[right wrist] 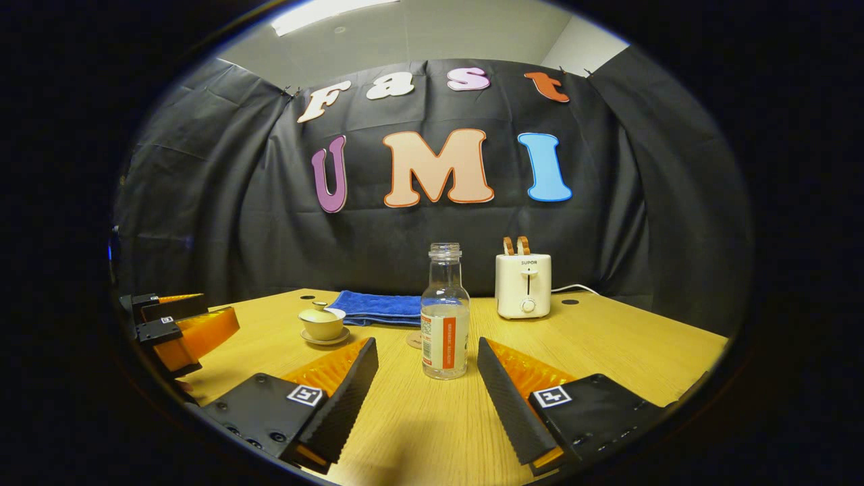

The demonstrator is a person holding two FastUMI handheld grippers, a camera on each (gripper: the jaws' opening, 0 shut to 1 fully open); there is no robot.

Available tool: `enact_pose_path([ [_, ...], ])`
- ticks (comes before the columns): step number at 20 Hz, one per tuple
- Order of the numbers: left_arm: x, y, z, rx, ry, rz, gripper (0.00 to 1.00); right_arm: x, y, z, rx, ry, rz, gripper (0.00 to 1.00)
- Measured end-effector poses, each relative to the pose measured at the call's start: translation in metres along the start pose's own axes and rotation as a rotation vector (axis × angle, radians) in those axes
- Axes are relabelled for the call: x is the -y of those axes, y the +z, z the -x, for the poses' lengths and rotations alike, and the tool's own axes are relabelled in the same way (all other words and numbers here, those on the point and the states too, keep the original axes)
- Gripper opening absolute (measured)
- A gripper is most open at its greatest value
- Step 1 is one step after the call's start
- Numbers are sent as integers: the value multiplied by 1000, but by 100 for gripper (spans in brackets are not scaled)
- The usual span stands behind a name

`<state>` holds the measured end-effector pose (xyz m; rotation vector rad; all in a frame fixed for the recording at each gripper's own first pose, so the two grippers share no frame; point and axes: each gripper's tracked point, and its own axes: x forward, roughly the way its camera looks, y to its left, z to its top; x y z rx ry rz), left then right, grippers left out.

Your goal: Open the teacup lid with one hand, grasp the water bottle and pour water into the teacup with the other hand; after pouring, place the water bottle on the coaster and then close the teacup lid.

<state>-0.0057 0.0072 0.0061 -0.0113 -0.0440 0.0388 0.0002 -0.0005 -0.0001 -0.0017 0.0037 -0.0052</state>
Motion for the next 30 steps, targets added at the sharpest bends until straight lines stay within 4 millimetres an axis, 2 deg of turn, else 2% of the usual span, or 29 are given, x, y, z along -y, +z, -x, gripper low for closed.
enact_pose_path([
  [5,0,0,-1,-3,0,0,95,0,1,0,0,0,0,96],
  [7,0,-2,-3,-12,-1,-2,95,1,0,0,0,1,0,96],
  [8,1,-6,-5,-25,-6,-4,95,1,-1,0,0,1,0,93],
  [10,4,-12,-8,-59,-26,-2,95,1,0,0,0,1,0,96],
  [12,4,-11,-12,-58,-25,0,95,1,0,0,1,1,1,93],
  [13,3,-10,-16,-61,-24,0,95,1,0,0,0,1,0,96],
  [15,6,-16,-24,-75,-30,0,95,1,1,0,0,1,1,93],
  [16,5,-15,-30,-67,-25,2,95,2,-1,0,0,1,0,96],
  [20,6,-18,-52,-71,-22,0,95,0,0,1,-1,11,0,96],
  [23,6,-20,-79,-75,-26,-1,95,1,0,0,-3,40,0,96],
  [24,6,-21,-88,-77,-28,-1,95,1,0,-1,-4,52,-1,93],
  [28,7,-26,-127,-80,-49,-1,95,29,1,-8,-3,21,1,99],
  [30,7,-28,-144,-83,-64,-2,95,48,1,-12,-2,-10,2,96],
])
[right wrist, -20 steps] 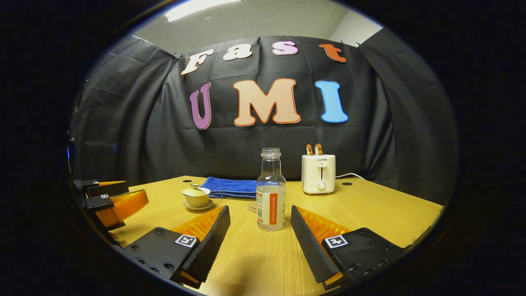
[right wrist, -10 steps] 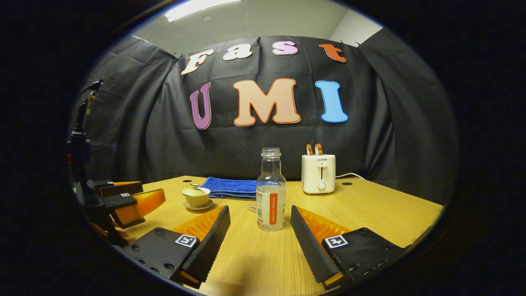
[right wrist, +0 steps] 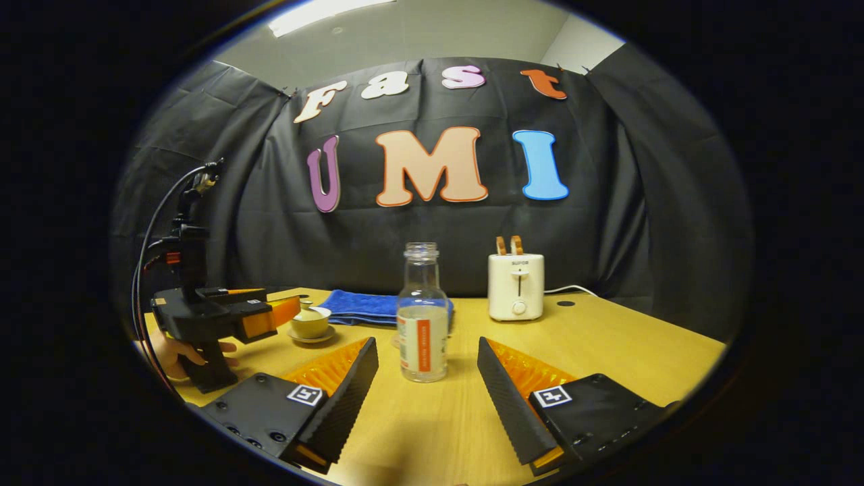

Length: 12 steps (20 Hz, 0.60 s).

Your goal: Open the teacup lid with one hand, grasp the water bottle and pour water into the teacup with the other hand; after pouring, place the water bottle on the coaster and then close the teacup lid.

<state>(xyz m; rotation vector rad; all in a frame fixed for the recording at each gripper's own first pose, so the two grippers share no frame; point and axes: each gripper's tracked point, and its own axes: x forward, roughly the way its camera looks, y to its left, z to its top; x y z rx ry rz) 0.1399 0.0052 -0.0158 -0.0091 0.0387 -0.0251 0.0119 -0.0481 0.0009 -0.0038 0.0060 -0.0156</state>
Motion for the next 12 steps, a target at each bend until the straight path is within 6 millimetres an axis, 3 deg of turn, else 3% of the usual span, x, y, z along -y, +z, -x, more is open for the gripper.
enact_pose_path([
  [1,-1,1,-9,1,-3,-5,95,9,1,-2,0,-13,-1,99],
  [5,-4,-10,-38,-68,-10,-65,95,34,3,-5,2,-50,1,96],
  [12,-7,-24,-63,-155,22,-148,96,35,3,-5,3,-40,3,93],
])
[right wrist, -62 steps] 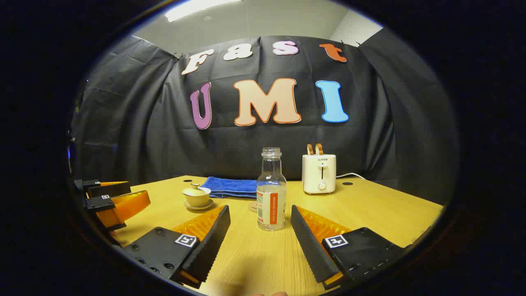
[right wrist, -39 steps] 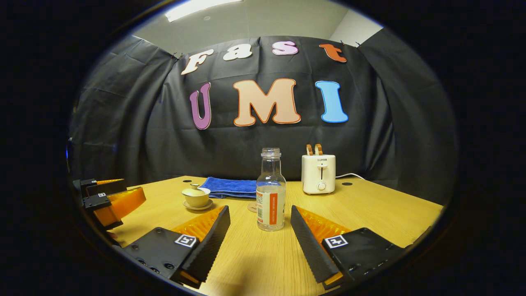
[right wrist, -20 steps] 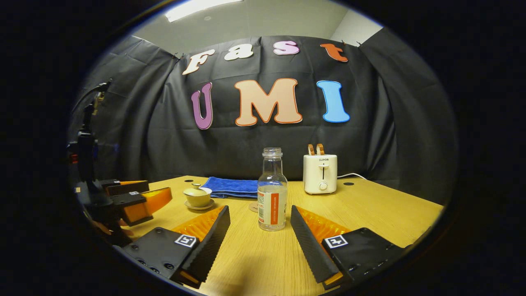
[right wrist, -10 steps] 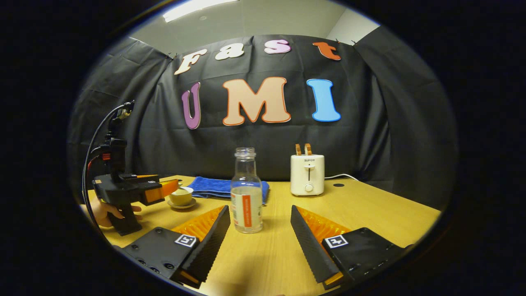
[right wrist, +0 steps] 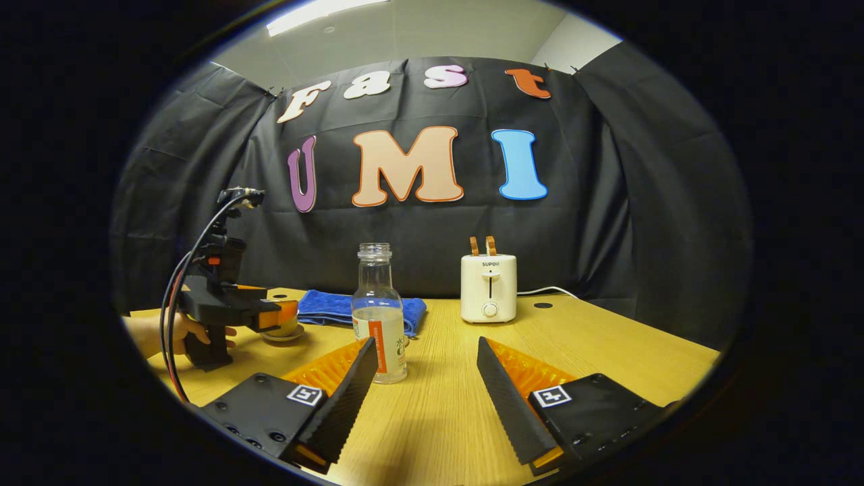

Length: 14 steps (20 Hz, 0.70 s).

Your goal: Open the teacup lid with one hand, grasp the water bottle and pour water into the teacup with the other hand; after pouring, place the water bottle on the coaster and then close the teacup lid.

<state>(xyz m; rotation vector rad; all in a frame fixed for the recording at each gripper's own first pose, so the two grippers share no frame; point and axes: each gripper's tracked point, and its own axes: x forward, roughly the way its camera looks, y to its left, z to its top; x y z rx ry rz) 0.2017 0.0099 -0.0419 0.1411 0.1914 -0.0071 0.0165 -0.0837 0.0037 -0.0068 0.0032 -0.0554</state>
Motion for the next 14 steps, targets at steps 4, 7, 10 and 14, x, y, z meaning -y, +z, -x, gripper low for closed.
enact_pose_path([
  [4,-3,-3,-5,-23,5,30,96,0,1,1,0,-1,0,93],
  [7,-3,-2,-6,-23,9,36,95,0,1,0,1,-1,0,93],
  [10,-5,-6,-7,-42,17,38,83,0,1,0,1,0,0,92],
  [14,-5,-4,-6,-29,8,53,55,1,1,1,1,1,0,93],
])
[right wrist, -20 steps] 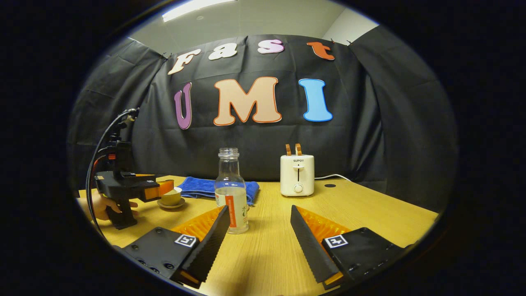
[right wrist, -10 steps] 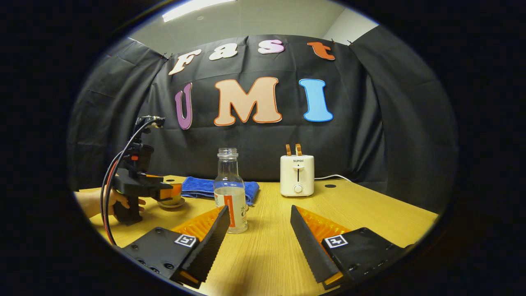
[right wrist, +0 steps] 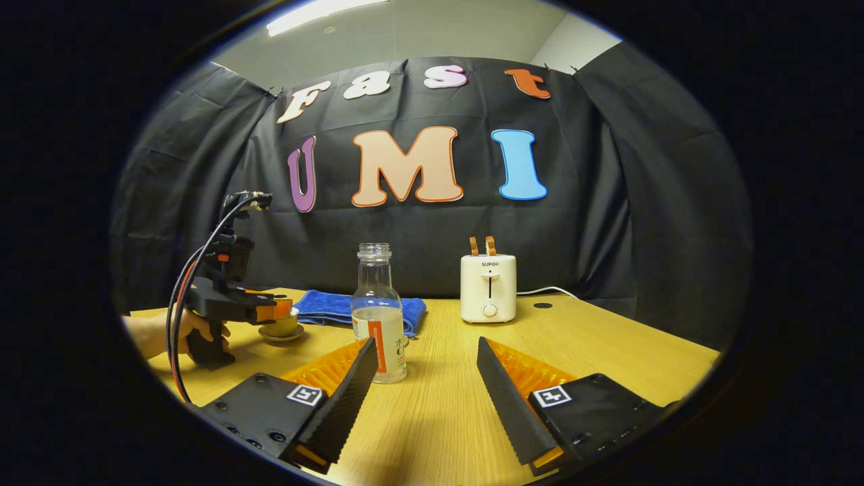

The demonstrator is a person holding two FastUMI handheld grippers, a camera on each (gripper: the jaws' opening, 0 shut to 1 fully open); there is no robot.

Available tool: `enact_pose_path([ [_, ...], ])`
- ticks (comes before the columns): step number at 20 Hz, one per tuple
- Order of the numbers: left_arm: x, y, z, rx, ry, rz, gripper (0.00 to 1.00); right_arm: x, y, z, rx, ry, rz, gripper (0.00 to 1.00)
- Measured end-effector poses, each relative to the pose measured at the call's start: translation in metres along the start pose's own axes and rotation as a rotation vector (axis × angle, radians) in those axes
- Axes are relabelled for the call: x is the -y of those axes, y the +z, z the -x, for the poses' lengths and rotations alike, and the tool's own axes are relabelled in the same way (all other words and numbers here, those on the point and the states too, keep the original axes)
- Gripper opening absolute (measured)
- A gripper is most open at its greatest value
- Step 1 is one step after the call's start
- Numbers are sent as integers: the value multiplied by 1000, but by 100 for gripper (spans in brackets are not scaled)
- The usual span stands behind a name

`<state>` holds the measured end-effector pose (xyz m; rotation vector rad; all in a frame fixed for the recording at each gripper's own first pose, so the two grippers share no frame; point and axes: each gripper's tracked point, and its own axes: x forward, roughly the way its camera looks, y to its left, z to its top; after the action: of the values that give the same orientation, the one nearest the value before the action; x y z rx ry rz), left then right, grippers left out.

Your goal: Open the teacup lid with one hand, grasp the water bottle and pour water into the teacup with the other hand; after pouring, place the water bottle on the coaster and then close the teacup lid.

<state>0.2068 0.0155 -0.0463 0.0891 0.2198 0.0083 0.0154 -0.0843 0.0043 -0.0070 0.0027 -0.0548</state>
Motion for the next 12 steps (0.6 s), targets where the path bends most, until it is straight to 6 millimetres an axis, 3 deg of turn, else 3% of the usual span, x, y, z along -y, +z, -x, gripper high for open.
enact_pose_path([
  [1,1,1,1,3,-6,7,53,0,0,0,-1,0,0,95],
  [4,-2,4,1,26,1,23,31,0,0,-1,0,-1,0,99],
  [5,-1,4,2,26,-3,25,28,0,1,0,0,-1,0,96],
  [6,-1,2,2,21,-5,25,27,1,0,0,0,-1,0,93],
  [12,-7,8,8,67,10,65,22,1,0,0,0,-1,0,96],
])
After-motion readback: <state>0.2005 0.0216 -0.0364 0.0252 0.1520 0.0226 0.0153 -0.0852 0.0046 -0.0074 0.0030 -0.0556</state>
